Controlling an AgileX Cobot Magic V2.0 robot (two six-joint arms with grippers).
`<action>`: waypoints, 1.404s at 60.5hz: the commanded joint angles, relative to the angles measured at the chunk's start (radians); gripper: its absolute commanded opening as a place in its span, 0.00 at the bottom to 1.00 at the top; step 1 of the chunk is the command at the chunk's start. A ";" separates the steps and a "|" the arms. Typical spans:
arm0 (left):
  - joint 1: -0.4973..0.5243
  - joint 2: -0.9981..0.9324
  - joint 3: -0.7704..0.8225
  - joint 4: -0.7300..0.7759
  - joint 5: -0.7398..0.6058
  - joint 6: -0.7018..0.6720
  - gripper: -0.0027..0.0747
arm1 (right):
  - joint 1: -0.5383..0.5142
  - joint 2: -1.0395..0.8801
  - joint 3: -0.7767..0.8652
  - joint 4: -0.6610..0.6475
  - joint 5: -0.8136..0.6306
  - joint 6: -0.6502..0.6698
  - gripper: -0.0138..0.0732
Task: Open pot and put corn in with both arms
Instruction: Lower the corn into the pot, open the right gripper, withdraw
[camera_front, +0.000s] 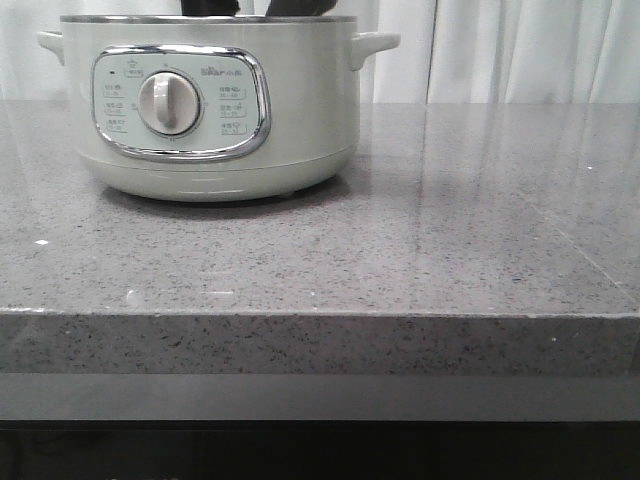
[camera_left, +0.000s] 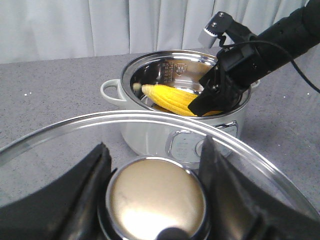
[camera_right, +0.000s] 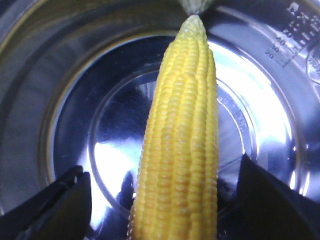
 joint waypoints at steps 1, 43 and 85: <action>0.001 0.003 -0.034 0.013 -0.153 -0.010 0.23 | -0.004 -0.114 -0.040 0.002 -0.014 0.022 0.87; 0.001 0.003 -0.034 0.013 -0.153 -0.010 0.23 | -0.004 -0.933 0.807 0.024 -0.264 0.049 0.87; 0.001 0.175 0.001 -0.044 -0.554 -0.005 0.23 | -0.004 -1.186 1.163 0.025 -0.268 0.049 0.87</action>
